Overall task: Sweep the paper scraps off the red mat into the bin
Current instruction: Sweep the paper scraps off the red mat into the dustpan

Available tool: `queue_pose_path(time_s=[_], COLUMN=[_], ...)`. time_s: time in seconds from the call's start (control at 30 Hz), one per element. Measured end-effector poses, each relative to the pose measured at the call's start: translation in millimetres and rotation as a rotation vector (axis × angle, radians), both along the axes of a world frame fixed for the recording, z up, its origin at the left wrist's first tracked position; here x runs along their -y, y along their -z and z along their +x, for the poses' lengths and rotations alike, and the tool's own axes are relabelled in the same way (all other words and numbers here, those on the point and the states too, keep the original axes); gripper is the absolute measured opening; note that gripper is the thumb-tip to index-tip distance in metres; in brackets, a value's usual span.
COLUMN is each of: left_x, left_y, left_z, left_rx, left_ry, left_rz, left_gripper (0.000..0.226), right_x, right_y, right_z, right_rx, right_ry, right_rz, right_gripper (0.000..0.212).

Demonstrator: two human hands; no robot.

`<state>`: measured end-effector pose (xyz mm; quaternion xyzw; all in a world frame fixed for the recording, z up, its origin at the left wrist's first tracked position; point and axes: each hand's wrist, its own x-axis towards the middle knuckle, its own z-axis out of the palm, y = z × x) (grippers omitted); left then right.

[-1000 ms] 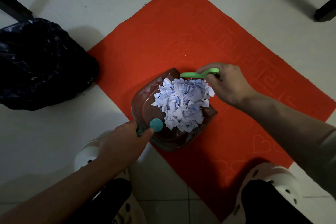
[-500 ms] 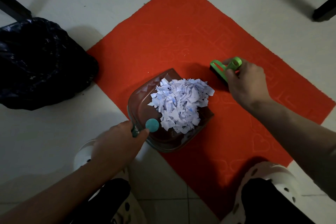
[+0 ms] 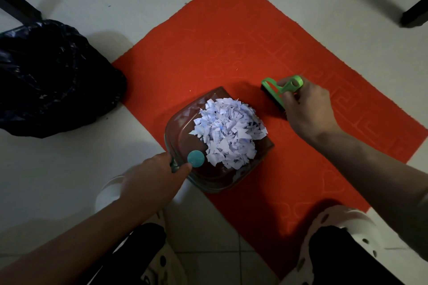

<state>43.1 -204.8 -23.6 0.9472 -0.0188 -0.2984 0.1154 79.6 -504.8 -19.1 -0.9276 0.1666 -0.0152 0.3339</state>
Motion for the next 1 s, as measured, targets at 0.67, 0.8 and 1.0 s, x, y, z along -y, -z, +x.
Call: queue_pose_path(time_s=[0.67, 0.8, 1.0], left_x=[3, 4, 5], left_y=[-5, -6, -9], left_z=[2, 2, 2], left_rx=[-0.044, -0.050, -0.034], left_ry=[-0.004, -0.007, -0.011], left_rz=[-0.017, -0.015, -0.022], left_gripper=[0.042, 0.041, 0.042], right_x=[-14, -18, -42], right_y=[-10, 0, -8], right_z=[-3, 0, -10], right_rx=[0.043, -0.018, 0.015], right_ry=[-0.020, -0.042, -0.184], right_rz=[0.044, 0.014, 0.144], right_gripper=[0.024, 0.024, 0.023])
